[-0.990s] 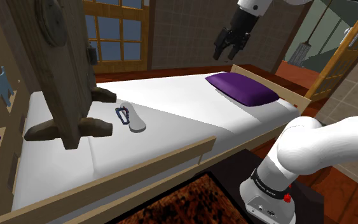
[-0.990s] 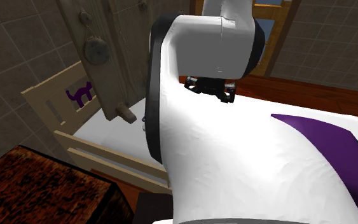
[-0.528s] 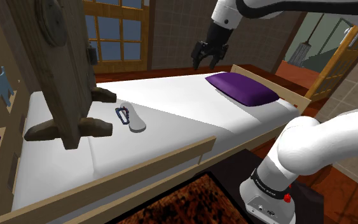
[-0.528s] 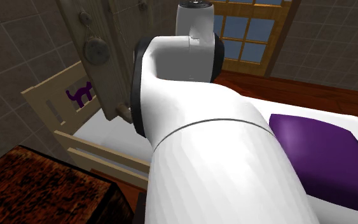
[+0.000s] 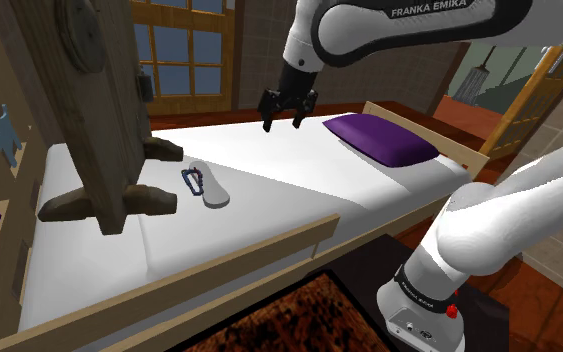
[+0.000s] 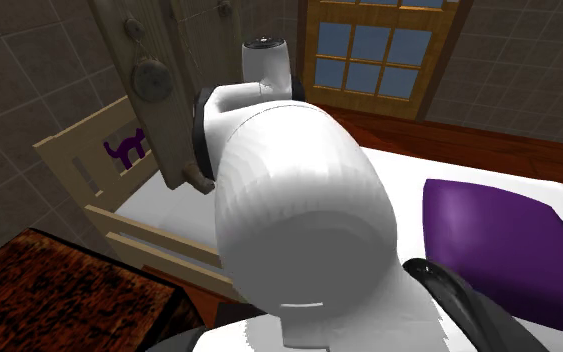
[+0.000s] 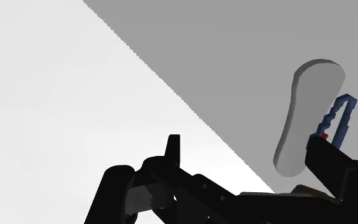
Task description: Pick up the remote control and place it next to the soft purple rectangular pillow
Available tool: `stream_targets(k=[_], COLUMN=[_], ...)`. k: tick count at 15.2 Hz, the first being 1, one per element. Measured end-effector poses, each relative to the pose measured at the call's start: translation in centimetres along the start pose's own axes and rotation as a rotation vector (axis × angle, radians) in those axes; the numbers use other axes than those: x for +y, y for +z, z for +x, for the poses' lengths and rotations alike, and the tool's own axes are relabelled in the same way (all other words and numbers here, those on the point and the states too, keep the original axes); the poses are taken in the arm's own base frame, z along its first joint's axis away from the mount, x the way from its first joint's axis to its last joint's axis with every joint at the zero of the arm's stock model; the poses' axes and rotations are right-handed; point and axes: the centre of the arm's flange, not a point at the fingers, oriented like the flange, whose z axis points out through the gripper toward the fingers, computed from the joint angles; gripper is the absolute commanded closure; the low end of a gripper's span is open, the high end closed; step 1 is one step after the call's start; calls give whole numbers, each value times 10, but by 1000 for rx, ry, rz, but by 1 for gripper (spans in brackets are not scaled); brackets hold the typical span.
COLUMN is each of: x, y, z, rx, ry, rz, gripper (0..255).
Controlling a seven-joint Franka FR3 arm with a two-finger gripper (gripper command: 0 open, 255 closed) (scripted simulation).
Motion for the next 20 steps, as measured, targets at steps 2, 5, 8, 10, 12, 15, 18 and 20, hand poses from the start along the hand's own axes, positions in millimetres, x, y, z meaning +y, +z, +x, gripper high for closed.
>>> stream_targets(k=[2, 5, 8, 10, 12, 15, 18, 20], x=[-21, -47, -73, -90, -109, -133, -158, -163], y=[17, 48, 76, 95, 112, 139, 168, 178], z=[7, 20, 33, 41, 49, 63, 69, 73], rx=[-5, -12, -19, -24, -29, -36, -44, -45], ry=[7, 17, 28, 34, 41, 51, 60, 62], rz=[-6, -15, -24, -30, -36, -45, -53, -55], gripper=[0, 0, 0, 0, 0, 0, 0, 0])
